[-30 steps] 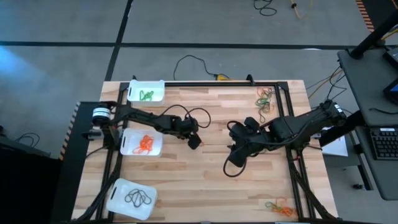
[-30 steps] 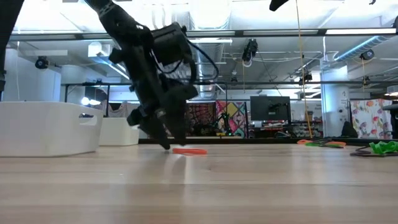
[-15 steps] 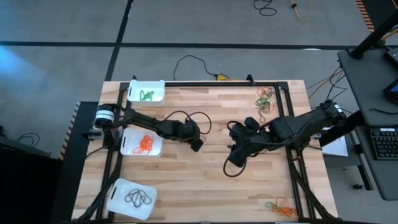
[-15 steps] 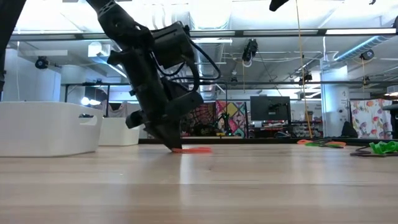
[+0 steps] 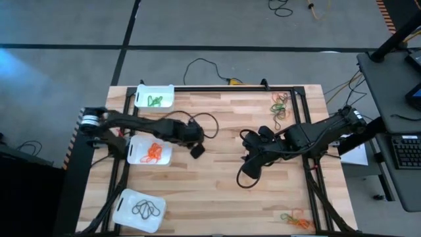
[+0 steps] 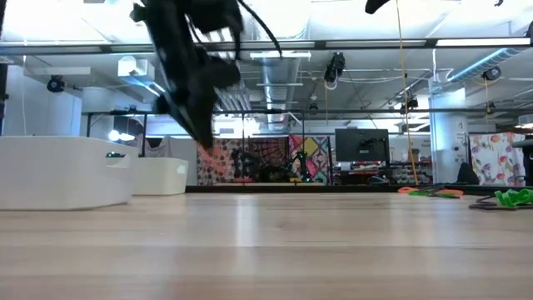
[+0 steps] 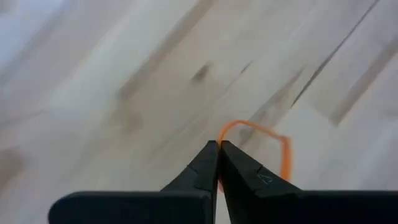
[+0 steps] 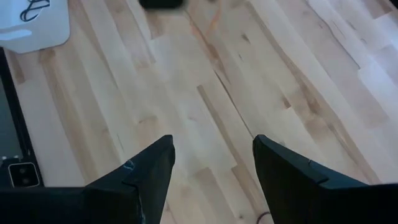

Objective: Sort rubber bands into baskets
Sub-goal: Put the orange rubber band into the middle white bin, then put the green rubber band into the top white bin

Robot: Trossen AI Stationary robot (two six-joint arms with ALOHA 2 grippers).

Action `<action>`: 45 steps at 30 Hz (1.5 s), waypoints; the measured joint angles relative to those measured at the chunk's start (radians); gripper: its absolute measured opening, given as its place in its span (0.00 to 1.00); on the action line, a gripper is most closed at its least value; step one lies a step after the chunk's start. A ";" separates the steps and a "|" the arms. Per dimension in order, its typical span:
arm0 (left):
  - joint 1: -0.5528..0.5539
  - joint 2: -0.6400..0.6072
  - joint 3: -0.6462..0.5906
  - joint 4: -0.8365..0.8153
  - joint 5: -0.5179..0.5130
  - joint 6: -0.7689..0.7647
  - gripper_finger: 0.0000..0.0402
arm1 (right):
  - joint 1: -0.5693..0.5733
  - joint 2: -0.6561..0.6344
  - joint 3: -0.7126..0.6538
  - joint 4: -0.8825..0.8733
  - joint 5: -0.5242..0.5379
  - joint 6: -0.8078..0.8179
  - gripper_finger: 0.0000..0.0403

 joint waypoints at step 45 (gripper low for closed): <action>-0.269 -0.439 -0.375 -0.439 0.043 -0.494 0.34 | -0.029 0.045 -0.137 -0.184 -0.020 0.196 0.53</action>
